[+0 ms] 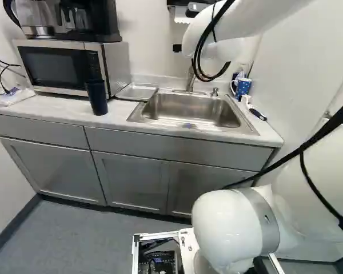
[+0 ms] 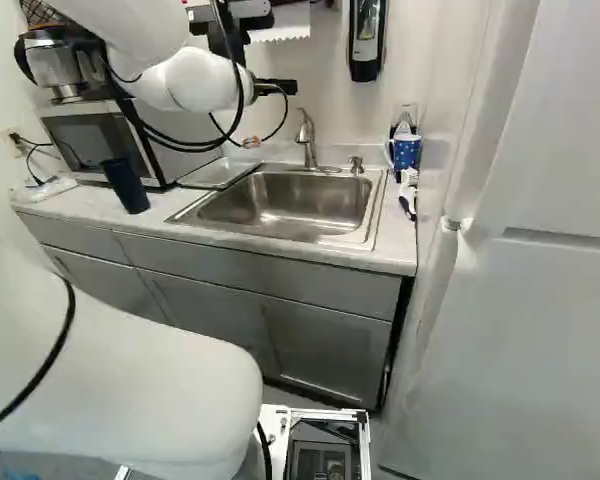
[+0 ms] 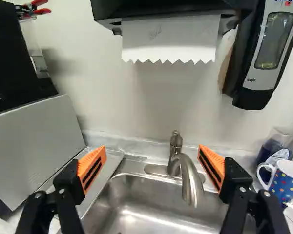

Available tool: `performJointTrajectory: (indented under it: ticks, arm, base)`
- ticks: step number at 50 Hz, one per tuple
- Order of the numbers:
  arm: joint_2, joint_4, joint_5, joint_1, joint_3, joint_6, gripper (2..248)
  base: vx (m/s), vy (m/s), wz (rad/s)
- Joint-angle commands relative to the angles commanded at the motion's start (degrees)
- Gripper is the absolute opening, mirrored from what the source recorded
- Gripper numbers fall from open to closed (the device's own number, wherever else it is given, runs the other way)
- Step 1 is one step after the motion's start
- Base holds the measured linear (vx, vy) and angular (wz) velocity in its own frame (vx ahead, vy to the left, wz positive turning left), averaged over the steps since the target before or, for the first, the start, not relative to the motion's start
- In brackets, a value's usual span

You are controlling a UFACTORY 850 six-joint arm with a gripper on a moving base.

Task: Rinse the cup and place it in the tray

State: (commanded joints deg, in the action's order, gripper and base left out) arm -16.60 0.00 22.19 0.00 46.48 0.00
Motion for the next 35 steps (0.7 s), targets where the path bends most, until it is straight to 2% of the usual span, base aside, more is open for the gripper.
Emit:
performJointTrajectory:
  ticks: [20, 35]
  arm:
    - [0.0, 0.0, 0.0, 0.0, 0.0, 0.0, 247]
    - [0.2, 0.0, 0.0, 0.0, 0.1, 0.0, 247]
  base:
    - [0.089, -0.021, -0.001]
    - [0.0, 0.001, 0.002]
